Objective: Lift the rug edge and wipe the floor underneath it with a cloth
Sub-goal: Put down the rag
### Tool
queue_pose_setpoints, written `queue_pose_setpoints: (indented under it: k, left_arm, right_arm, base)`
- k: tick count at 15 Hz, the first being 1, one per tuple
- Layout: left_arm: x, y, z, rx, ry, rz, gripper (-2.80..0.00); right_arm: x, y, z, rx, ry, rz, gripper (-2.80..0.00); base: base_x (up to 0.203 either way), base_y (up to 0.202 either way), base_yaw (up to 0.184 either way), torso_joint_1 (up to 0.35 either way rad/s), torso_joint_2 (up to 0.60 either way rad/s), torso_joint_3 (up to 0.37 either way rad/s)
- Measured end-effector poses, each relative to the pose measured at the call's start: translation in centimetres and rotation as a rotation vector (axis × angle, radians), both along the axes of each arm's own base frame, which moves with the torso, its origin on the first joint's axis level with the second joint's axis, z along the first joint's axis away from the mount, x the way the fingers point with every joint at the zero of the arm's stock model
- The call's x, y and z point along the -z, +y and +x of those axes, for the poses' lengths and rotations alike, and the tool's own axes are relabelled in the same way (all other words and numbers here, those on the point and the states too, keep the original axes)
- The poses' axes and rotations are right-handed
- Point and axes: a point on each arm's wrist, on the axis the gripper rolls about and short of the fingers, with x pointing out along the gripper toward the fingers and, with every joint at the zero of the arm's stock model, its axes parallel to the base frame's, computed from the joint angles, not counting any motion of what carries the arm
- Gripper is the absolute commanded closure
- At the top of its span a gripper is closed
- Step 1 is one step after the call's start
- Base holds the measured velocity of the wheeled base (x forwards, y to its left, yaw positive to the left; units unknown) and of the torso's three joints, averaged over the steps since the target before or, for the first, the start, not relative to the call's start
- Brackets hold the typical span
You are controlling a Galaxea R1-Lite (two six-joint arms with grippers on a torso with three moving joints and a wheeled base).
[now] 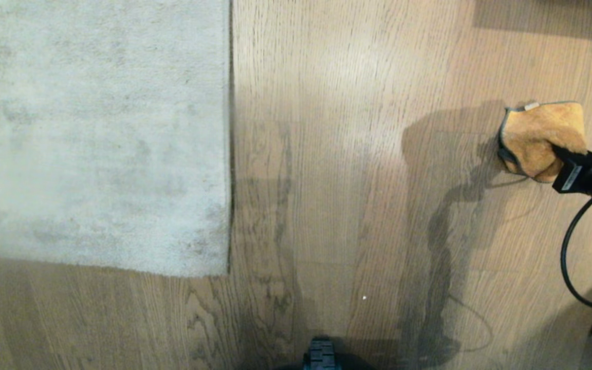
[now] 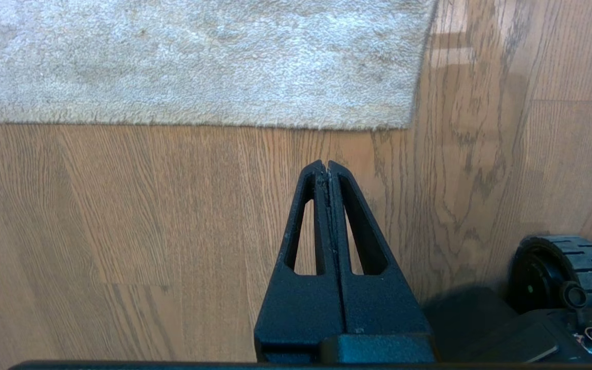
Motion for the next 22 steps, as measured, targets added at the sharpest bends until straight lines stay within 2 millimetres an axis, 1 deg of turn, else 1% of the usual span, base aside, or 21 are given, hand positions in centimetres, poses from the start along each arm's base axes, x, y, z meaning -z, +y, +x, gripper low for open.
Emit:
queue_pose_setpoints:
  k: [3,8,11,15,16,22]
  left_arm:
    - [0.0,0.0,0.0,0.0,0.0,0.0,0.0]
    - [0.0,0.0,0.0,0.0,0.0,0.001,0.0]
    - [0.0,0.0,0.0,0.0,0.0,0.001,0.0]
    - [0.0,0.0,0.0,0.0,0.0,0.001,0.0]
    - [0.0,0.0,0.0,0.0,0.0,0.0,0.0]
    - [0.0,0.0,0.0,0.0,0.0,0.0,0.0]
  right_arm:
    - [-0.5,-2.2,1.5,0.045,-0.019,-0.014,0.0]
    - [-0.6,-5.8,2.9,0.106,-0.024,-0.058,0.0]
    - [-0.1,-6.7,3.5,0.102,-0.01,-0.063,0.0]
    - [0.6,-6.9,3.7,0.102,0.012,-0.055,0.0]
    - [0.7,-6.9,3.6,0.099,0.016,-0.054,-2.8]
    - [0.9,-6.5,2.8,0.077,0.028,-0.053,-2.8]
  base:
    - [0.0,0.0,0.0,0.0,0.0,0.0]
    - [0.0,0.0,0.0,0.0,0.0,0.0]
    - [0.0,0.0,0.0,0.0,0.0,0.0]
    - [0.0,0.0,0.0,0.0,0.0,0.0]
    - [0.0,0.0,0.0,0.0,0.0,0.0]
    - [0.0,0.0,0.0,0.0,0.0,0.0]
